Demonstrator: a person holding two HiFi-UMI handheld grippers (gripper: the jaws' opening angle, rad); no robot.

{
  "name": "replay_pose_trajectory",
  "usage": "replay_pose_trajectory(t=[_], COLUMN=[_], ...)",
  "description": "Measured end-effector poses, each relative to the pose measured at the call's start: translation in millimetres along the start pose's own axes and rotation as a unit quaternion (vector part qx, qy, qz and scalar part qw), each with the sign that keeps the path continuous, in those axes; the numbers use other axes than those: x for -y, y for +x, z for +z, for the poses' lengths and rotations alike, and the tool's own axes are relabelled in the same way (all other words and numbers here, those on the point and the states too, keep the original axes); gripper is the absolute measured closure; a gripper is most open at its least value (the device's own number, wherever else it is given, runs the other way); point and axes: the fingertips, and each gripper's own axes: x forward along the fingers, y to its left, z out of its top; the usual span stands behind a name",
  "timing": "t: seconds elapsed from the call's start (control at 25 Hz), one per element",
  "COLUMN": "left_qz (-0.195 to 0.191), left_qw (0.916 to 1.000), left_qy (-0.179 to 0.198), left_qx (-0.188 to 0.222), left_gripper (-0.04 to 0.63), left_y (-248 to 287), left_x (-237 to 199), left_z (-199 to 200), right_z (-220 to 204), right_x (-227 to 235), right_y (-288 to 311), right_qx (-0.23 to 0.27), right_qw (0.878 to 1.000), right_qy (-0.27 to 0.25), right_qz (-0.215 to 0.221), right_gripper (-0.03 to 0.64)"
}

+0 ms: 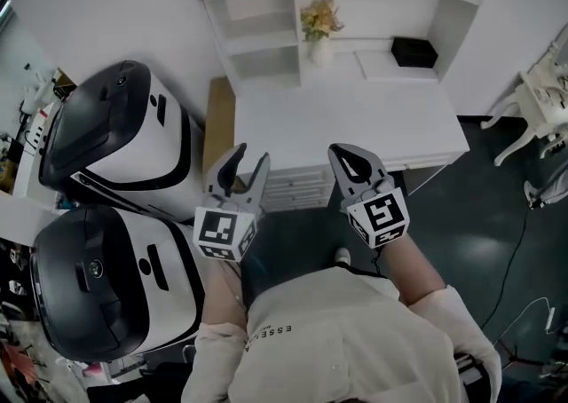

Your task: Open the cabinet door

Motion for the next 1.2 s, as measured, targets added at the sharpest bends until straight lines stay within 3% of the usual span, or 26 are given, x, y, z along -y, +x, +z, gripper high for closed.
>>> replay_pose_trajectory(t=[0.28,0.48,0.84,1.2], left_qz=[0.034,0.046,0.018,-0.015], left_qw=[0.9994,0.9989,0.9982,0.9903], left_qy=[-0.001,0.004,0.04,0.105], left_qx=[0.003,0.004,0.041,0.091], left_gripper=[0.437,0.437,0.437,0.437], left_y=[91.4,140.1,219.3,293.7], left_x=[21.5,20.4,-24.2,-80.2], left_z=[19.2,28.3,60.5,120.7], right_z=[0.1,3.3,16.5,50.3], right_x=[99.6,146.7,204.4,246.0], right_y=[13.4,32.4,99.1,177.1], right_qx=[0.0,0.012,0.015,0.033], right_qw=[1.0,1.0,1.0,0.999], right_qy=[-0.017,-0.014,-0.021,-0.017], right_qz=[0.019,0.02,0.012,0.008], right_gripper=[0.601,0.601,0.601,0.601])
